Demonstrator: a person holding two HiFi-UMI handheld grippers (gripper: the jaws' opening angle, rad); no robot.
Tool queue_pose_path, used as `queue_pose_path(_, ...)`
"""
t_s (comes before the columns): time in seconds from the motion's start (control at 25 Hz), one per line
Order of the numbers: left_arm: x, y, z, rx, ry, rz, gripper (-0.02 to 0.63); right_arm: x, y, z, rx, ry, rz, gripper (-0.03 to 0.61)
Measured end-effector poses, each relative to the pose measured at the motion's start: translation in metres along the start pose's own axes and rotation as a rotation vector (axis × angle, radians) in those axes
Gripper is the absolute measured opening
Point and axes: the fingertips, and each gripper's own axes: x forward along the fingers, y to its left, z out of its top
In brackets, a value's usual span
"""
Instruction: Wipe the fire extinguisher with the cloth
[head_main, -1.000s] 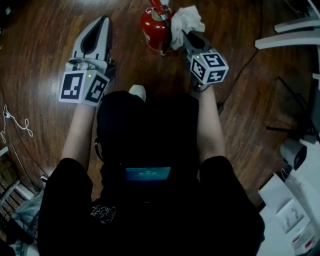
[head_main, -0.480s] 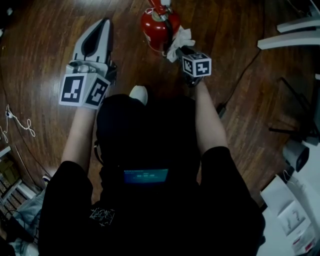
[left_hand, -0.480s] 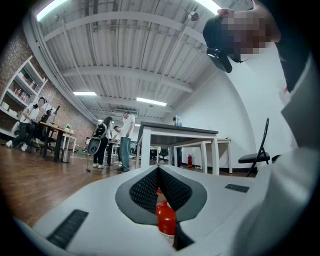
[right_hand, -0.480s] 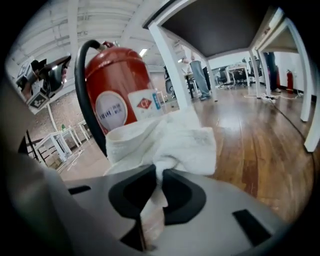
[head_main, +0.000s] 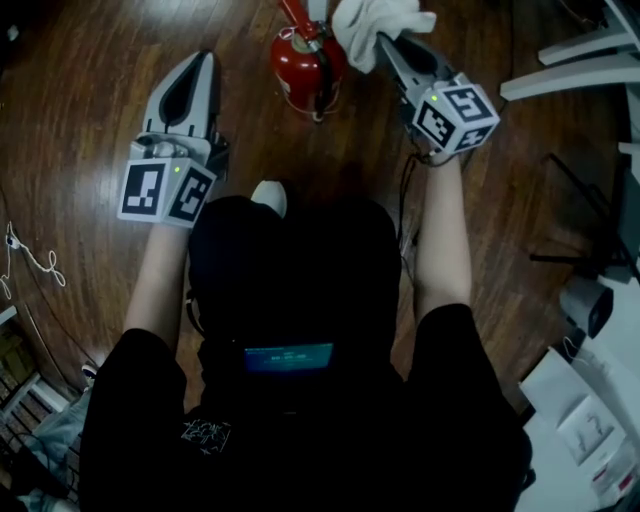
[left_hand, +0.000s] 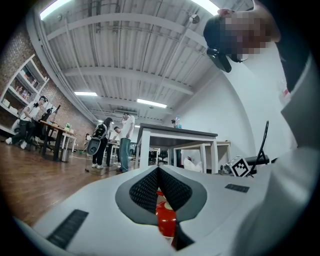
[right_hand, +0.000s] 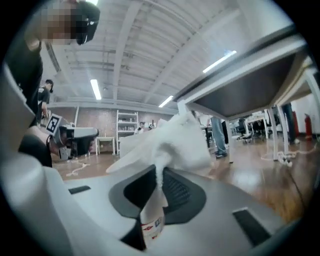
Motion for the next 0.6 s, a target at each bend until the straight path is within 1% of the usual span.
queue_pose_path(0.12,-0.002,0.0,-0.001,0.002,0.004,0.0,0.002,0.037,0.01,-0.004,-0.13,0.114,0.035,0.055)
queue_pose_path(0.2,-0.003,0.001,-0.001,0.003,0.005,0.001,0.002,0.056,0.016,-0.02,-0.208,0.197,0.031,0.054)
queue_pose_path(0.24,-0.003,0.002,0.0,0.004,0.005,0.002,0.002,0.061,0.016,-0.028,-0.222,0.218,0.017,0.054)
queue_pose_path(0.28,-0.004,0.004,0.0,0.005,0.005,0.002,0.002,0.063,0.013,-0.033,-0.209,0.219,-0.003,0.054)
queue_pose_path(0.4,-0.005,0.009,-0.004,0.003,0.011,0.004,0.002,0.057,-0.006,-0.056,-0.122,0.213,-0.083,0.051)
queue_pose_path(0.48,-0.005,0.012,-0.007,0.0,0.017,0.007,0.002,0.049,-0.013,-0.091,-0.055,0.252,-0.112,0.051)
queue_pose_path(0.6,-0.005,0.015,-0.01,-0.002,0.021,0.009,0.002,0.04,-0.009,-0.16,0.057,0.339,-0.119,0.051)
